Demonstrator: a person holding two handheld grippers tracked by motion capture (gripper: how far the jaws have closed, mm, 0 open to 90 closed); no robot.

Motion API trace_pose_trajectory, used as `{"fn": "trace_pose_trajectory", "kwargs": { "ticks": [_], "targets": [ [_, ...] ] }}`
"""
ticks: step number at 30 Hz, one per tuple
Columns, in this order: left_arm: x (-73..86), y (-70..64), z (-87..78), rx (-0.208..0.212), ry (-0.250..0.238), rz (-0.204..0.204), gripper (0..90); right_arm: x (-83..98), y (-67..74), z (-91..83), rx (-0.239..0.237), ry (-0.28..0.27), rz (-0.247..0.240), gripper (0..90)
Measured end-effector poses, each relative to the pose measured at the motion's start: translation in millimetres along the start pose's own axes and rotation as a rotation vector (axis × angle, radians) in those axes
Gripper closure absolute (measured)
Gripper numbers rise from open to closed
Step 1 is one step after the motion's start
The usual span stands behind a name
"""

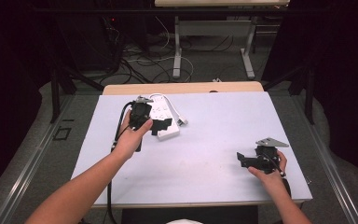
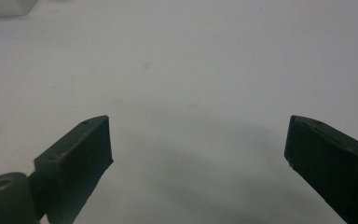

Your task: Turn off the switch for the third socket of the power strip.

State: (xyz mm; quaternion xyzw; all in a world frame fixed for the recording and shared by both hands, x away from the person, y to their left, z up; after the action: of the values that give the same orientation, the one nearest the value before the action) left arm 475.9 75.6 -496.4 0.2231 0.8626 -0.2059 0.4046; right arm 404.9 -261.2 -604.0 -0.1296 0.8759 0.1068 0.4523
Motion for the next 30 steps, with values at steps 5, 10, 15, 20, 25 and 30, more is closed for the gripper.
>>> {"fn": "trace_pose_trajectory", "kwargs": {
  "ticks": [5, 10, 15, 20, 25, 30],
  "targets": [
    [4.0, 2.0, -8.0, 0.000, -0.007, 0.001, 0.5, 0.0, 0.0, 0.1, 0.000, 0.000, 0.000, 6.7],
    [11.2, 3.4, -14.3, 0.000, -0.008, 0.010, 0.6, -0.1, 0.1, -0.1, 0.002, 0.000, 0.002, 6.7],
    [18.9, 5.2, -20.4, 0.001, -0.010, 0.009, 0.6, -0.3, 0.3, -0.2, 0.001, -0.001, 0.001, 6.7],
    [32.0, 6.8, -25.5, 0.007, -0.001, 0.014, 0.7, -0.7, 0.8, -0.6, 0.000, -0.004, 0.001, 6.7],
    [45.6, 10.1, -26.4, -0.003, -0.011, 0.001, 0.7, -0.7, 0.9, -0.6, 0.001, -0.004, 0.001, 6.7],
    [59.9, 13.9, -27.8, 0.002, -0.007, -0.018, 1.0, -0.5, 1.3, -0.5, 0.001, -0.003, -0.001, 6.7]
  ]
}}
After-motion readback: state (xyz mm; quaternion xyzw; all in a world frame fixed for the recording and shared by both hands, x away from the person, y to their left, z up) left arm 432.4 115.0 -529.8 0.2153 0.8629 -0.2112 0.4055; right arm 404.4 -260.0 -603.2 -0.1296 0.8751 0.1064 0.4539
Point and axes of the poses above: each handheld gripper's, and its own axes: z roughly forward along the jaws, x roughly out of its underside, y roughly to its left, the point moved 9 cm from there along z, roughly forward along the jaws, and after that the axes turned 2 degrees about -y, right-handed, at the moved point
